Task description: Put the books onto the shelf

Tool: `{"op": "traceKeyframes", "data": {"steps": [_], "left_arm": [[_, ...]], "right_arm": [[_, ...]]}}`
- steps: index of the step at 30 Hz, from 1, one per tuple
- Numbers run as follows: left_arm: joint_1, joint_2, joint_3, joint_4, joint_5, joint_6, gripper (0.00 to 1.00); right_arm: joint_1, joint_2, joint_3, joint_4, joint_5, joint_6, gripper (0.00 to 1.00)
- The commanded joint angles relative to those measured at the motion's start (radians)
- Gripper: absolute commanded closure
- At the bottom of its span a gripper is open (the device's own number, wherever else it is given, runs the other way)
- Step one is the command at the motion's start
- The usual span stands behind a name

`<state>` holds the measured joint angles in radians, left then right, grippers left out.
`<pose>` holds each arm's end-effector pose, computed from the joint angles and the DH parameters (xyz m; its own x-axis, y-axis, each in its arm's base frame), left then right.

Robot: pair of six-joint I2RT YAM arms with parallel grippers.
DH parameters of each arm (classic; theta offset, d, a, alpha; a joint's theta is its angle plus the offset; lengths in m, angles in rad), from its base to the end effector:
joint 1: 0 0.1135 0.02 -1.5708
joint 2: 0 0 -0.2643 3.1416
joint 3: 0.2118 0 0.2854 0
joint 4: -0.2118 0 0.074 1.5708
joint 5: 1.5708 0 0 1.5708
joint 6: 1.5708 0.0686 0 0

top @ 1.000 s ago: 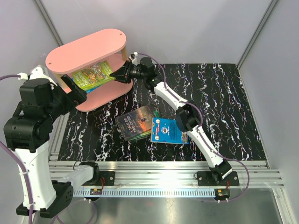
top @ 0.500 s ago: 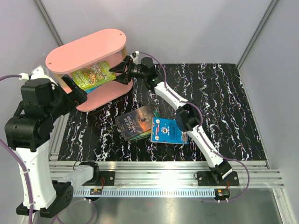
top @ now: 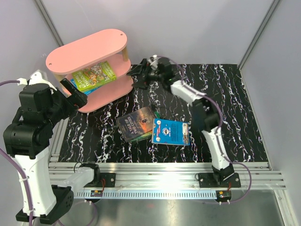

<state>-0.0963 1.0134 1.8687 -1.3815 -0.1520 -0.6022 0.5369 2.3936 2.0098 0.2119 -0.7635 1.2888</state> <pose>0.1409 -0.0032 0.5165 -0.3920 -0.5247 -0.7557 -0.3122 0.8486 -0.4272 0.5056 0.3562 0.2233 -0.9581 0.2372 -0.1606 -0.1245 0.1598 0.9793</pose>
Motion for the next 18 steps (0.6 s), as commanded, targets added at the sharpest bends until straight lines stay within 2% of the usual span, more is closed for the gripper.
{"op": "traceKeyframes", "data": {"steps": [1, 3, 7, 10, 11, 13, 15, 18], "left_arm": [[-0.002, -0.045, -0.029, 0.045, 0.032, -0.021, 0.01], [-0.002, -0.062, -0.060, 0.064, 0.055, -0.031, 0.01], [-0.002, -0.096, -0.117, 0.088, 0.103, -0.048, 0.01], [-0.002, -0.113, -0.172, 0.107, 0.147, -0.056, 0.01], [-0.002, -0.119, -0.193, 0.134, 0.181, -0.056, 0.01], [-0.002, -0.139, -0.296, 0.189, 0.247, -0.086, 0.01], [-0.002, -0.147, -0.388, 0.235, 0.345, -0.137, 0.01], [-0.002, -0.162, -0.551, 0.343, 0.457, -0.212, 0.01]], "right_arm": [[-0.078, -0.265, -0.150, 0.008, -0.020, -0.138, 0.00], [-0.113, -0.333, -0.236, -0.045, -0.017, -0.192, 0.00], [-0.175, -0.570, -0.553, -0.127, 0.042, -0.265, 0.00], [-0.212, -0.735, -0.714, -0.334, 0.110, -0.376, 0.00], [-0.218, -0.775, -0.745, -0.459, 0.174, -0.405, 0.00], [-0.230, -0.888, -0.830, -0.576, 0.281, -0.468, 0.00], [-0.236, -0.957, -0.888, -0.719, 0.341, -0.462, 0.00], [-0.250, -1.066, -1.023, -0.781, 0.349, -0.379, 0.00]]}}
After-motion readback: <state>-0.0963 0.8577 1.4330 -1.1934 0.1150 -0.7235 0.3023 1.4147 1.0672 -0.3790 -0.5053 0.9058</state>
